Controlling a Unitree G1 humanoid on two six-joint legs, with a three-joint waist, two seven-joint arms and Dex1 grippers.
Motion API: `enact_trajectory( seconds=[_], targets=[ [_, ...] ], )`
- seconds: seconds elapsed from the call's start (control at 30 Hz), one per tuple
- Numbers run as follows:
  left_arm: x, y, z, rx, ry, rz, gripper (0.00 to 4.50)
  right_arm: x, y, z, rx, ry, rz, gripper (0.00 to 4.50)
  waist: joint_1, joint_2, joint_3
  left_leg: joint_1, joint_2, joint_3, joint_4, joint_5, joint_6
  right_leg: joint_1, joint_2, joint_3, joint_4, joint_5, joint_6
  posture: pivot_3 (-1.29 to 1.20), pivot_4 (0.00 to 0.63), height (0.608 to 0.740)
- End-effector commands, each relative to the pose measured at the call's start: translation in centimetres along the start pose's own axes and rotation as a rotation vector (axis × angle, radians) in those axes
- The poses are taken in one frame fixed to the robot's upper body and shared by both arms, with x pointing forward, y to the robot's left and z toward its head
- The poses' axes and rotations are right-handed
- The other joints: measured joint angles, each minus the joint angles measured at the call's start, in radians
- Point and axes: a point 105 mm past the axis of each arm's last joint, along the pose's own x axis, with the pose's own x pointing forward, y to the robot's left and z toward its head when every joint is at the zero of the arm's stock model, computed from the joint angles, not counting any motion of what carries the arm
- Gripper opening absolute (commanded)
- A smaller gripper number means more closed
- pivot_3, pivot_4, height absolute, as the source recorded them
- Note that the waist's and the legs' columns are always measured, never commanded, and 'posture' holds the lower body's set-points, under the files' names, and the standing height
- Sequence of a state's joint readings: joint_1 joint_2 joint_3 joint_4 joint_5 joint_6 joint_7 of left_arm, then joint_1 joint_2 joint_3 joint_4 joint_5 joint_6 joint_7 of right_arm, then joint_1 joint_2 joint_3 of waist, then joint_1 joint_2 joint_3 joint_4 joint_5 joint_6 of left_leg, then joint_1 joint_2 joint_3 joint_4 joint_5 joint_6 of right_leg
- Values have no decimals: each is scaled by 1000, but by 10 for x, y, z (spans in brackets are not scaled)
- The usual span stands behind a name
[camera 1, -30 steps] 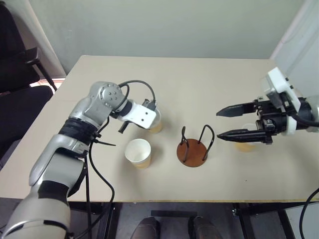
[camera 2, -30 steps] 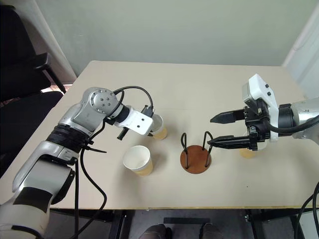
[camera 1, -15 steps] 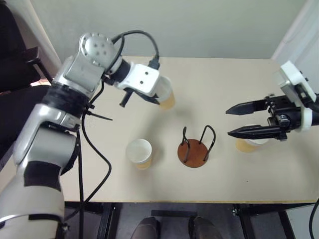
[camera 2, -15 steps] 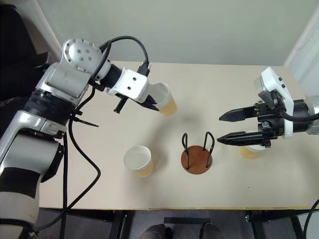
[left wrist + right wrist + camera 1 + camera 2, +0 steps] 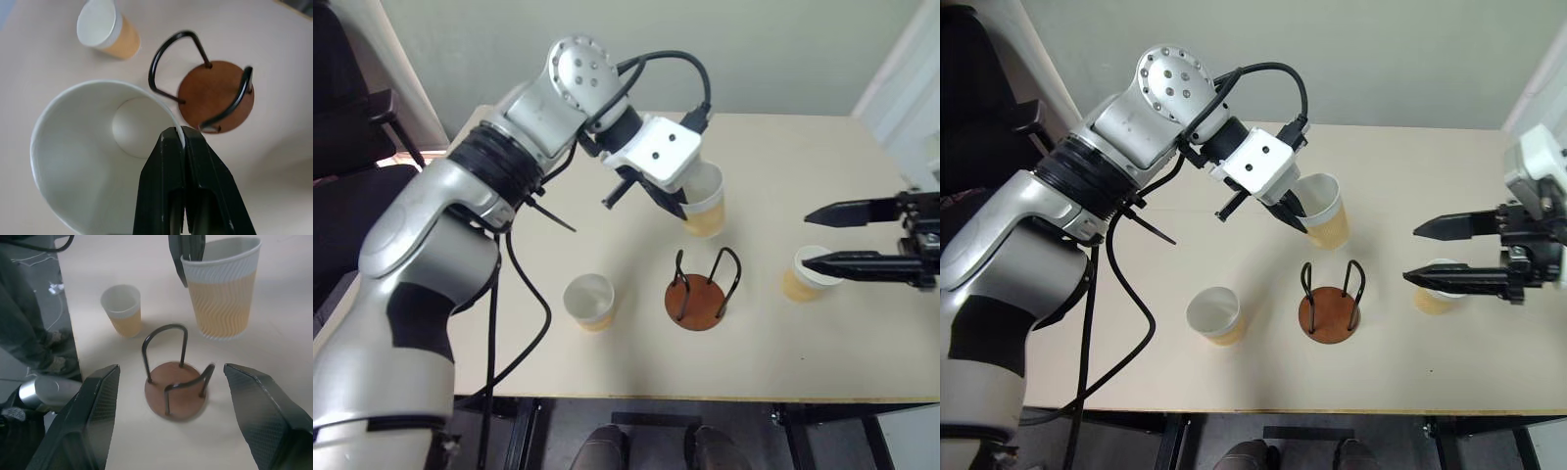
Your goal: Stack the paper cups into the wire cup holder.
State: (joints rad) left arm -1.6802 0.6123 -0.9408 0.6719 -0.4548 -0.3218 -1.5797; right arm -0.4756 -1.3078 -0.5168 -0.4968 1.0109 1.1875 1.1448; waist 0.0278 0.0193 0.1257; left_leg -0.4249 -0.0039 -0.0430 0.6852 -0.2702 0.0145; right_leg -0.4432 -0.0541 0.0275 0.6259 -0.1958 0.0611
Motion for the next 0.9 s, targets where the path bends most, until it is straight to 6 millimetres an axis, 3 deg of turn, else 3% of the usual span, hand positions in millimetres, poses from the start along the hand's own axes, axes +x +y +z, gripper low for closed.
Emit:
enact_trajectory(
  seconds=[0.03,0.2,0.9],
  targets=[
    [-4,3,18,59,-38,-43,37,-9,8,7,-38,-13,-49,3521,0,0,0,0,0,0,0,0,0,0,0,1,0,0,0,0,150,740],
    [0,1,28,64,-73,-85,37,-12,12,4,-32,-10,-88,3521,2,1,0,-1,0,0,4,-1,1,0,0,0,1,0,2,0,150,740],
    [23,-25,13,71,-36,-224,37,-13,8,2,-58,-1,-139,3521,1,4,0,-2,-1,1,14,-7,7,3,0,1,1,-2,8,0,150,740]
  ],
)
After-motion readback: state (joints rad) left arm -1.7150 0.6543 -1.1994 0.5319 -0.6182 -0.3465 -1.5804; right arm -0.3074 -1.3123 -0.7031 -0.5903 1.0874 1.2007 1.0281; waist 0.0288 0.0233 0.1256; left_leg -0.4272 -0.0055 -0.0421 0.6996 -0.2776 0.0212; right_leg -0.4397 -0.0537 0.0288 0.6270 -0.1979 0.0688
